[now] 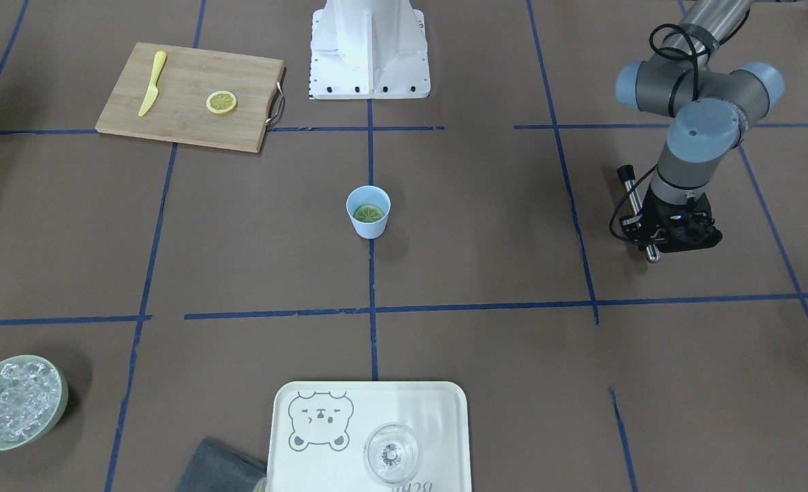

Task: Squeeze lemon into cup
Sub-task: 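Lower the muddler upright onto the table at its original spot, then open the left gripper and withdraw the left arm from the muddler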

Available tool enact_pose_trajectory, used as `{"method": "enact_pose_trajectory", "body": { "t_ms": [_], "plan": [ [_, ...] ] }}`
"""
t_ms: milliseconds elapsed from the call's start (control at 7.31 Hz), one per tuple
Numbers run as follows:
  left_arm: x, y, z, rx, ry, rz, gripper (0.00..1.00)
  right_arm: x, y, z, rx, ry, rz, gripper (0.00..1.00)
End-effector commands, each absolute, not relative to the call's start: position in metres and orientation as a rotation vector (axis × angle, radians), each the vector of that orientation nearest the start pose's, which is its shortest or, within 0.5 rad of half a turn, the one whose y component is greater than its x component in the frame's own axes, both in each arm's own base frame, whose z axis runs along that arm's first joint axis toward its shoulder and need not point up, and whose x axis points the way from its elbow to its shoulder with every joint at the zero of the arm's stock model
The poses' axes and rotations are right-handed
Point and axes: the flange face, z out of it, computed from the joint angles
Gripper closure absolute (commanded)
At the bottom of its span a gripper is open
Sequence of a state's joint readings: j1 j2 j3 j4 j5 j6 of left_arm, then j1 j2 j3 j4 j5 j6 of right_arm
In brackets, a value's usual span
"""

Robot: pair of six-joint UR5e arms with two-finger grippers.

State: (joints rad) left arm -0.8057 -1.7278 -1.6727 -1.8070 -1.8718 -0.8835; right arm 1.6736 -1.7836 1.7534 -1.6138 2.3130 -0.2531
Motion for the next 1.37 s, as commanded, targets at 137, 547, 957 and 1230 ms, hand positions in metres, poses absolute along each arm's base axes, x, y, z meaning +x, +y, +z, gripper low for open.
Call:
{"method": "enact_pose_trajectory", "body": {
  "t_ms": [137, 547, 957, 1230],
  "plan": [
    [0.33, -0.49, 0.513, 0.126, 0.568, -0.03, 0.0, 0.106, -0.388, 0.671, 0.062, -0.743, -0.116, 0.0],
    [0.313, -0.497, 0.478, 0.198, 0.607, 0.01, 0.0, 0.106, -0.386, 0.676, 0.052, -0.746, -0.112, 0.0],
    [0.168, -0.542, 0.478, 0.372, 0.521, 0.138, 0.0, 0.106, -0.387, 0.675, 0.058, -0.744, -0.114, 0.0],
    [0.068, -0.543, 0.522, 0.401, 0.41, 0.249, 0.0, 0.106, -0.388, 0.674, 0.059, -0.744, -0.115, 0.0]
  ]
}}
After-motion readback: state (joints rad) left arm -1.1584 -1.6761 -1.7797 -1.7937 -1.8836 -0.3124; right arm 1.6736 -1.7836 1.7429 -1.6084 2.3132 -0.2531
